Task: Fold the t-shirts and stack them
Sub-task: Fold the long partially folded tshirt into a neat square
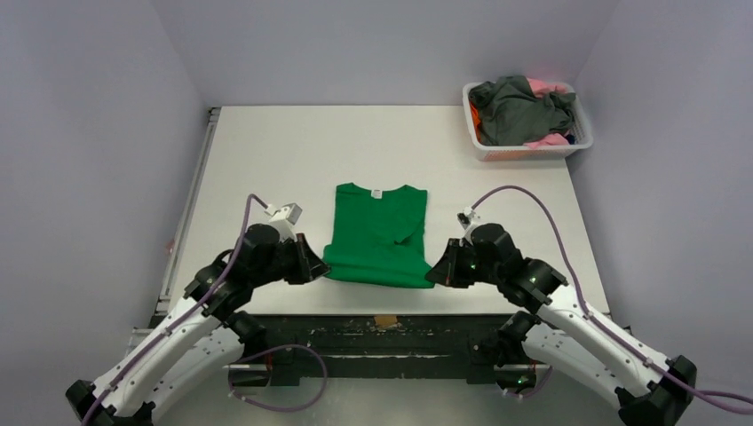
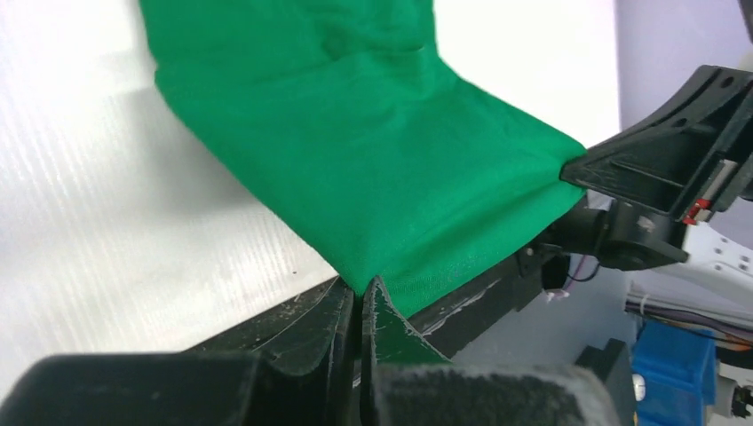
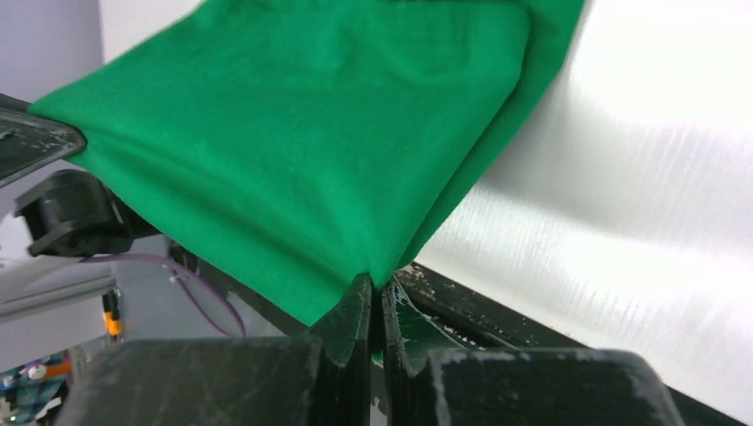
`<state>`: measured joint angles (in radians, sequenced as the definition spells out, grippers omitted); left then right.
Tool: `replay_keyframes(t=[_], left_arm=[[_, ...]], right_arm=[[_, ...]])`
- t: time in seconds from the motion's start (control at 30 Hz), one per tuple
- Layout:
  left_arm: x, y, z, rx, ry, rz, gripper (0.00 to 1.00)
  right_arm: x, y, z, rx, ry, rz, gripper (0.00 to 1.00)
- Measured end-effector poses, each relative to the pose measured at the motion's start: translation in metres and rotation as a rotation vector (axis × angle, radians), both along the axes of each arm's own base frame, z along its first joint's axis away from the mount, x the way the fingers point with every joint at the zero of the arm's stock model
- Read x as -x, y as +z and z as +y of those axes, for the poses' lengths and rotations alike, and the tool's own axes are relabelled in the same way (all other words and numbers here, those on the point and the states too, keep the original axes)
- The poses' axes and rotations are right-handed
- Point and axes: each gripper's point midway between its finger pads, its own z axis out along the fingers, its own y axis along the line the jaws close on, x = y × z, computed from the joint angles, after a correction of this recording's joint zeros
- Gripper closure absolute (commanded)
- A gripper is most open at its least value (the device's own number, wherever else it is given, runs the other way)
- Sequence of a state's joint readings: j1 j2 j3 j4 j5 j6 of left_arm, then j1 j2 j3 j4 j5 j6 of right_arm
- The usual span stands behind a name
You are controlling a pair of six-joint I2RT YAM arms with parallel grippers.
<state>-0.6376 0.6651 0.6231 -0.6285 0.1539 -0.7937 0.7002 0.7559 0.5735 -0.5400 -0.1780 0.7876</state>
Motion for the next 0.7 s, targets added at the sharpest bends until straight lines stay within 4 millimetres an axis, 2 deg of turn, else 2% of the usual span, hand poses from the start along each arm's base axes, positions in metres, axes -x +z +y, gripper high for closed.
replay_keyframes(t=[0.13, 0.27, 0.37, 0.5, 0.6, 0.7], left_arm=[[0.006, 0.021, 0.002, 0.046, -0.012, -0.059, 1.00], [-0.006, 0.028, -0.003, 0.013, -0.011, -0.052, 1.00], [-0.025, 0.031, -0.007, -0.027, 0.012, -0.040, 1.00], [-0.066, 0.028, -0.005, -0.045, 0.083, -0.012, 1.00], [-0.096, 0.027, 0.000, -0.033, 0.129, 0.003, 1.00], [-0.118, 0.026, -0.001, -0.033, 0.129, 0.011, 1.00]], right_arm=[[0.001, 0.026, -0.004, -0.035, -0.024, -0.041, 1.00], [-0.011, 0.042, -0.007, -0.017, -0.068, -0.077, 1.00], [-0.031, 0.054, -0.009, 0.018, -0.130, -0.116, 1.00], [-0.063, 0.064, -0.011, 0.066, -0.210, -0.144, 1.00], [-0.096, 0.072, -0.012, 0.065, -0.264, -0.170, 1.00], [-0.130, 0.068, -0.019, 0.073, -0.320, -0.173, 1.00]])
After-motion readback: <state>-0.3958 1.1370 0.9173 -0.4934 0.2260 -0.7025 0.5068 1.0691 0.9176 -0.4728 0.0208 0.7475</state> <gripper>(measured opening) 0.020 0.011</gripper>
